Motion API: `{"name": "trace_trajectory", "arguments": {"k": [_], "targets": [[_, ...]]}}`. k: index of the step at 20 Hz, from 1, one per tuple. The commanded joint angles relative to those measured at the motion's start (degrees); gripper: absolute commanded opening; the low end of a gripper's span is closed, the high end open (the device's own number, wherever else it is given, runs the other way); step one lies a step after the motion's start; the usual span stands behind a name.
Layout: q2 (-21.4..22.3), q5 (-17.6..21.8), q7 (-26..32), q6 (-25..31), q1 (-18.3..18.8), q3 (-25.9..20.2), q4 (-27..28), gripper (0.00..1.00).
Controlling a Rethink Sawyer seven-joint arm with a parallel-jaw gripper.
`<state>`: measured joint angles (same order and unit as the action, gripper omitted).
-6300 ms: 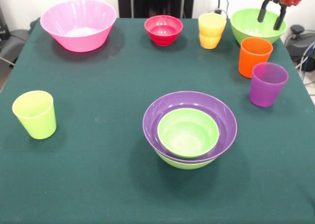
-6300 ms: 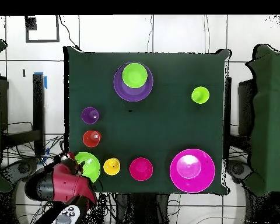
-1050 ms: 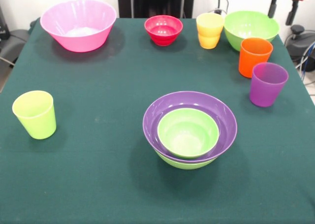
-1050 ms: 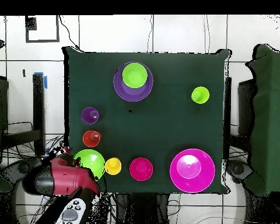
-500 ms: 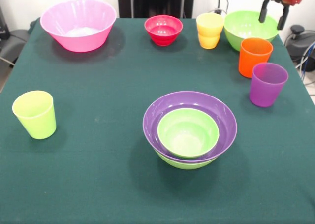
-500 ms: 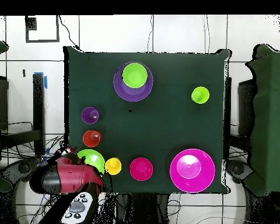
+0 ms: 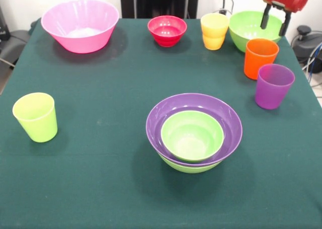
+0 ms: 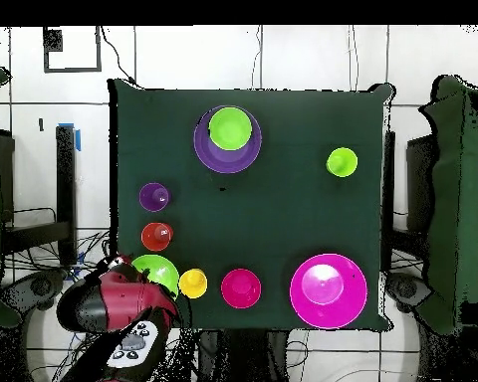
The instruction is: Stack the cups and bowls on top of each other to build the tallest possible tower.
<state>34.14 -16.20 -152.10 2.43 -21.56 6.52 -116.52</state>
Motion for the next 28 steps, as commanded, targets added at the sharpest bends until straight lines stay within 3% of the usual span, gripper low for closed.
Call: {"name": "trace_trajectory", "arguments": {"k": [1, 11, 19, 28], "targets": [[-5.6, 3.29, -3.89, -4.88, 0.32, -5.75, 0.72, 1.0], [-9.13, 3.33, -3.92, -8.15, 0.64, -6.21, 1.88, 1.0], [-9.3, 1.89, -4.43, -8.12, -0.74, -6.23, 2.22, 1.0], [0.26, 0.54, -5.09, 0.35, -1.64, -6.41, -1.7, 1.0]]}}
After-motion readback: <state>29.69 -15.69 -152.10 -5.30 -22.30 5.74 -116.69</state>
